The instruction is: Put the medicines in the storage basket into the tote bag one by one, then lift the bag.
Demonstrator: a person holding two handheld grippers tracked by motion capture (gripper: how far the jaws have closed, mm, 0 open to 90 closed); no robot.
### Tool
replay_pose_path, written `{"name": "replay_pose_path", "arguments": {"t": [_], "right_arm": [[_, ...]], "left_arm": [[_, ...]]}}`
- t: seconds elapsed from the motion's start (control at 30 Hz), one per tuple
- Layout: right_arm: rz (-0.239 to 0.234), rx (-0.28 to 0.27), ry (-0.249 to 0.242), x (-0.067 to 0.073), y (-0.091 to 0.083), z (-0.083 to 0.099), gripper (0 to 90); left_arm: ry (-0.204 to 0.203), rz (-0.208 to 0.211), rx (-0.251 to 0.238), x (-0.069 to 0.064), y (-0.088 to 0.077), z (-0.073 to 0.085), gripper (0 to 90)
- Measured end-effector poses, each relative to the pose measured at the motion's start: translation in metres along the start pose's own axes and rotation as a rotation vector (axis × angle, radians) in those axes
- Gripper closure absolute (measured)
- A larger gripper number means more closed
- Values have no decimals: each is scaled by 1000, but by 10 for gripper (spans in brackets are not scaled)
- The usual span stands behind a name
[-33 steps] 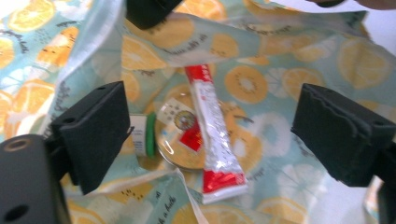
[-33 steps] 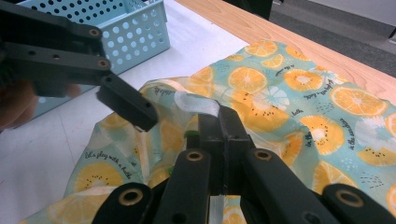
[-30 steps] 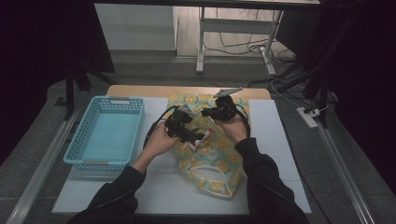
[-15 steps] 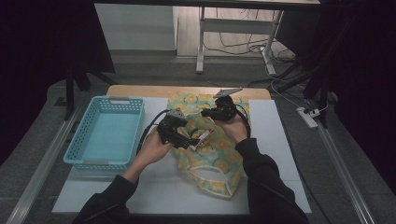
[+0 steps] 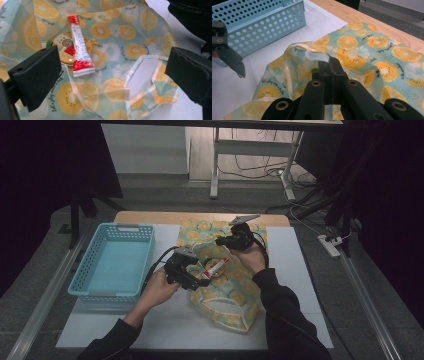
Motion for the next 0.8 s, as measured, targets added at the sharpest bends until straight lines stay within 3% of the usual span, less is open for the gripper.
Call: {"name": "replay_pose_path", "arguments": {"t": [0.2,0.4,0.57,0.8], "right_arm": [[1,-2,-8,2,-2,-1,900],[1,-6,-10,4,-5,-1,900],[2,-11,-14,4,-8,-2,900],[-2,-10,-15,7,-8,-2,900]], "left_arm": [[28,-19,7,-6,3,4,3],[9,-23,46,-13,12,5,0],[47,-36,69,-23,23,5,0],[100,13,105,-34,46,5,1]]}}
Point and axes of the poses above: each handheld gripper's, and its own axes: y roughly forward along the jaws, z roughly out of its underside, x roughly to its left, the point moved 4 cm from there along y, roughly forward along the jaws, and after that the axes turned 13 degrees about x, right-handed, at the moved point
